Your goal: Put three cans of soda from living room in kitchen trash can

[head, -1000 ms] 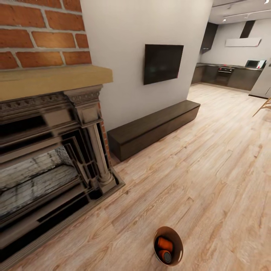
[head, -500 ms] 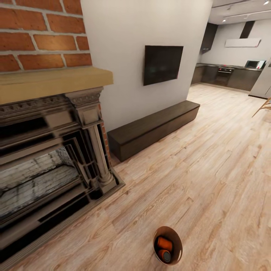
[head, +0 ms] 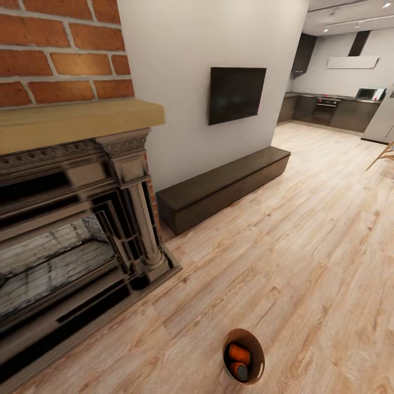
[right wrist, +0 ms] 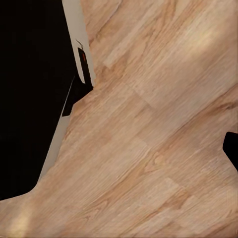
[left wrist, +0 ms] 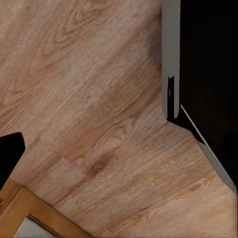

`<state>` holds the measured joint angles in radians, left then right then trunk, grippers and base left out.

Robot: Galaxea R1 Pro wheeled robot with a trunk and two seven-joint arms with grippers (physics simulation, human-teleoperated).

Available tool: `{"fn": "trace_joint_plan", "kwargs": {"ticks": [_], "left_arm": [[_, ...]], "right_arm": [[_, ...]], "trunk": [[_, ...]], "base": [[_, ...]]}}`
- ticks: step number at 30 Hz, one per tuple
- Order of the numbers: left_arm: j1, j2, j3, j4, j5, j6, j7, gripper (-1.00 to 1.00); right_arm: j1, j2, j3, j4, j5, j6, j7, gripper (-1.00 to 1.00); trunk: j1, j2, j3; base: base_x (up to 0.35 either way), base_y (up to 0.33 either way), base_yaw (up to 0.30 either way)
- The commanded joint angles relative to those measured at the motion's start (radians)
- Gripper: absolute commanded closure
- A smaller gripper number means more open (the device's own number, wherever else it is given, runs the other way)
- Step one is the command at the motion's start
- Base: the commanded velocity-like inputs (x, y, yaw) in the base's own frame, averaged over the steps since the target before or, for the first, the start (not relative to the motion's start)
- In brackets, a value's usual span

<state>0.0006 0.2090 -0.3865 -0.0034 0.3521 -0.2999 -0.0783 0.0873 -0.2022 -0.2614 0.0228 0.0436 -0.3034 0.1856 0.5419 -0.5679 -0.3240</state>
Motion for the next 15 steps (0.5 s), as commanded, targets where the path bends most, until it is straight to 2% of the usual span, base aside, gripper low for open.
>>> {"fn": "trace_joint_plan", "kwargs": {"ticks": [1, 15], "left_arm": [[0.000, -0.001, 0.000, 0.000, 0.000, 0.000, 0.000, -1.00], [-0.003, -0.006, 0.000, -0.002, 0.002, -0.001, 0.000, -1.00]], "right_arm": [[0.000, 0.002, -0.001, -0.001, -0.001, 0.000, 0.000, -1.00], [-0.001, 0.011, -0.001, -0.003, -0.001, 0.000, 0.000, -1.00]], "trunk": [[0.000, 0.000, 0.000], [0.000, 0.000, 0.000]], "base": [[0.000, 0.000, 0.000], [0.000, 0.000, 0.000]]}}
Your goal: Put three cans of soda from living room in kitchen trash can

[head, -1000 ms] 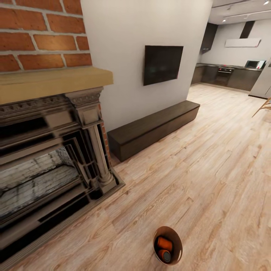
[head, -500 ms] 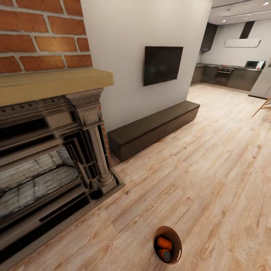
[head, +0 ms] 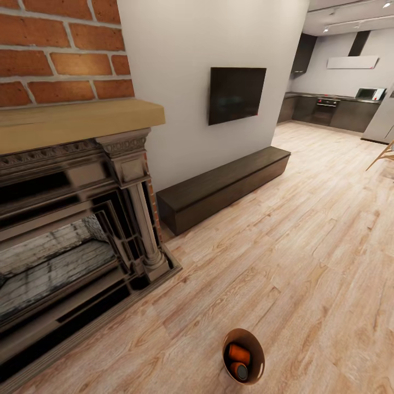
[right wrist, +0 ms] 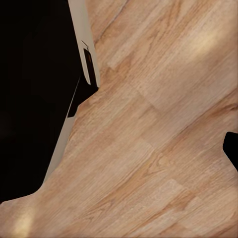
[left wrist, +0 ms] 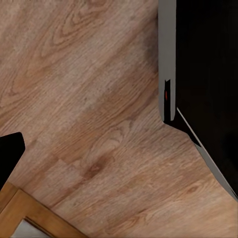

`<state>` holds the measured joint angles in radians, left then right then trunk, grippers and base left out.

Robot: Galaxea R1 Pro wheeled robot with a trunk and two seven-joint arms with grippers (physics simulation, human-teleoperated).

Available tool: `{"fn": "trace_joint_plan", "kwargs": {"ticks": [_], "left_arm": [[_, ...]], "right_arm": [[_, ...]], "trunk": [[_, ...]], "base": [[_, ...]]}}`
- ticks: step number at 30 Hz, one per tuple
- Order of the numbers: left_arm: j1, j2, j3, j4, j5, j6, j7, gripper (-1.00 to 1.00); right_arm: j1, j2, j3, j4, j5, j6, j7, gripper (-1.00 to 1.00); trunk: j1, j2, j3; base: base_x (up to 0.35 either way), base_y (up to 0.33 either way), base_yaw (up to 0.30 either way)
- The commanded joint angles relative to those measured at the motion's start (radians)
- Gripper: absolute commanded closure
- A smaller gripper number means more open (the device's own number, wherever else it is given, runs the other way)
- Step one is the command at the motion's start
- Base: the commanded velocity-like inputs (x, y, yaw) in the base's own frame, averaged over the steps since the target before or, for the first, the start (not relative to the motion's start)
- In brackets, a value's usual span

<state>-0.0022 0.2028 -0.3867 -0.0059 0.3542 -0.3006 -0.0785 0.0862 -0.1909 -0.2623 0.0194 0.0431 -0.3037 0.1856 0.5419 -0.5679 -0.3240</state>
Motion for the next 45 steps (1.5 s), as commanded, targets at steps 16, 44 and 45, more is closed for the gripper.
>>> {"fn": "trace_joint_plan", "kwargs": {"ticks": [16, 44, 45], "left_arm": [[0.000, -0.012, 0.000, 0.001, 0.001, 0.001, -0.001, -1.00], [-0.001, -0.023, 0.000, 0.001, -0.003, 0.003, -0.001, -1.00], [-0.001, -0.023, 0.000, 0.001, -0.003, 0.003, -0.001, -1.00]], "right_arm": [[0.000, 0.035, -0.001, -0.001, -0.006, 0.000, 0.000, -1.00], [0.000, 0.047, 0.000, -0.001, -0.007, 0.000, 0.000, -1.00], [0.000, 0.047, 0.000, -0.001, -0.007, 0.000, 0.000, -1.00]], "trunk": [[0.000, 0.000, 0.000], [0.000, 0.000, 0.000], [0.000, 0.000, 0.000]], "base": [[0.000, 0.000, 0.000], [0.000, 0.000, 0.000], [0.000, 0.000, 0.000]]}}
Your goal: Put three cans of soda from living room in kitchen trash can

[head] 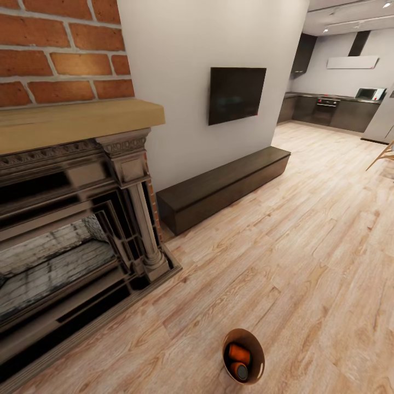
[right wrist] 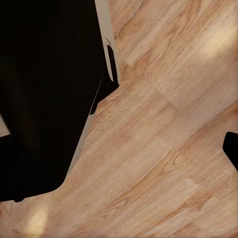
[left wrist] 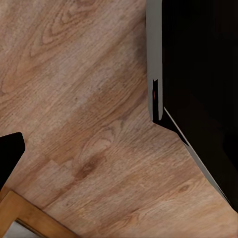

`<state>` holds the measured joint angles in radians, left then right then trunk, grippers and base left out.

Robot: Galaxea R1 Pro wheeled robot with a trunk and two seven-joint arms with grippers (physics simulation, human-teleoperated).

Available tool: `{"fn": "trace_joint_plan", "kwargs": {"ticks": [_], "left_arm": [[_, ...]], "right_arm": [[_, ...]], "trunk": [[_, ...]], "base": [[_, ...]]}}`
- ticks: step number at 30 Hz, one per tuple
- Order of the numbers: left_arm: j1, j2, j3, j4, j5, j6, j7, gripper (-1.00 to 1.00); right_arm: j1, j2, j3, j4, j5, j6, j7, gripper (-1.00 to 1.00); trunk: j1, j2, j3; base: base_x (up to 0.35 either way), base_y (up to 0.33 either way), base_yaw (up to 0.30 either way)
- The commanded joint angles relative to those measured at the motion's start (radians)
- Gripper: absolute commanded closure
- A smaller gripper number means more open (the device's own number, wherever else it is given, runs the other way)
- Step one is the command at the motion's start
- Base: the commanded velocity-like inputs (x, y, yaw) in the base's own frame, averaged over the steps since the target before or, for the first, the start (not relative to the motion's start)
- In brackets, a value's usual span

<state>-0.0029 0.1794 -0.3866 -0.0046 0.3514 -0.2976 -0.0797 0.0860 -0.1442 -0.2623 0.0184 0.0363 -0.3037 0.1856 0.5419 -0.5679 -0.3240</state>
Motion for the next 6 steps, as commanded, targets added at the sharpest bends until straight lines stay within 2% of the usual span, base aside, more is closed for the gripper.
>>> {"fn": "trace_joint_plan", "kwargs": {"ticks": [1, 6], "left_arm": [[0.000, 0.000, 0.000, 0.000, 0.000, 0.000, 0.000, -1.00], [0.000, 0.000, 0.000, 0.000, 0.000, 0.000, 0.000, -1.00]], "right_arm": [[0.000, 0.000, 0.000, 0.000, 0.000, 0.000, 0.000, -1.00], [0.000, 0.000, 0.000, 0.000, -0.001, 0.000, 0.000, -1.00]], "trunk": [[0.000, 0.000, 0.000], [0.000, 0.000, 0.000]], "base": [[0.000, 0.000, 0.000], [0.000, 0.000, 0.000]]}}
